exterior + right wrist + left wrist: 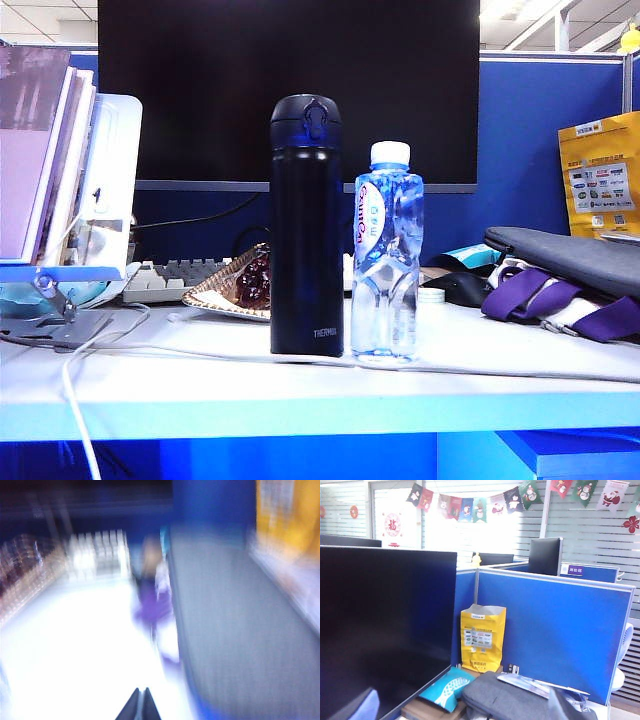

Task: Pick up the mineral water bottle and place it vertically to the right of the black thermos cup.

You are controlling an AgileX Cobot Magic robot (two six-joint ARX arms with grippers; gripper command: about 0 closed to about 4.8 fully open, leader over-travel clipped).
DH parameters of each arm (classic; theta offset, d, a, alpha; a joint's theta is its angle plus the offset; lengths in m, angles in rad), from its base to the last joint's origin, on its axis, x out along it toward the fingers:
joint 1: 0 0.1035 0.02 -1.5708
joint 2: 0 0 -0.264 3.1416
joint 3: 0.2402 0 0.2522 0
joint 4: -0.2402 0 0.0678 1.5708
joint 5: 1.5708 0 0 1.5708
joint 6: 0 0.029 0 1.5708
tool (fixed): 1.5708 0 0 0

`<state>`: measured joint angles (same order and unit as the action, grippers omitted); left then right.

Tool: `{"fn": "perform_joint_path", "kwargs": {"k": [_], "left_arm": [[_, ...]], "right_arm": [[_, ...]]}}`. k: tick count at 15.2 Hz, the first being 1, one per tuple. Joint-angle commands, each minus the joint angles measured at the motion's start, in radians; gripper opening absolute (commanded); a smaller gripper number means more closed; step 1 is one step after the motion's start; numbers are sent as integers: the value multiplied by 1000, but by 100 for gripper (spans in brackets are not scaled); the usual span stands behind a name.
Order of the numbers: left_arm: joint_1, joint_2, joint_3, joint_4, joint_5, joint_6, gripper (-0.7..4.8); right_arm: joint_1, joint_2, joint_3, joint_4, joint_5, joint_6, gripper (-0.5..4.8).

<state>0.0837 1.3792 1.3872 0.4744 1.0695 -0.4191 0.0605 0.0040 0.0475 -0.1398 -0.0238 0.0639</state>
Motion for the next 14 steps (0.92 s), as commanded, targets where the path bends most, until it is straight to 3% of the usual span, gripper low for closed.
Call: {"fn": "perform_joint_path", "kwargs": {"k": [1,14], "left_arm": [[0,-2,2,1,7,0,479],[0,-2,2,-11,8,0,479]], "right_arm": [[-2,-1,-8,-129,-27,15,54],[0,-1,-8,-126,-23,15,49]]}}
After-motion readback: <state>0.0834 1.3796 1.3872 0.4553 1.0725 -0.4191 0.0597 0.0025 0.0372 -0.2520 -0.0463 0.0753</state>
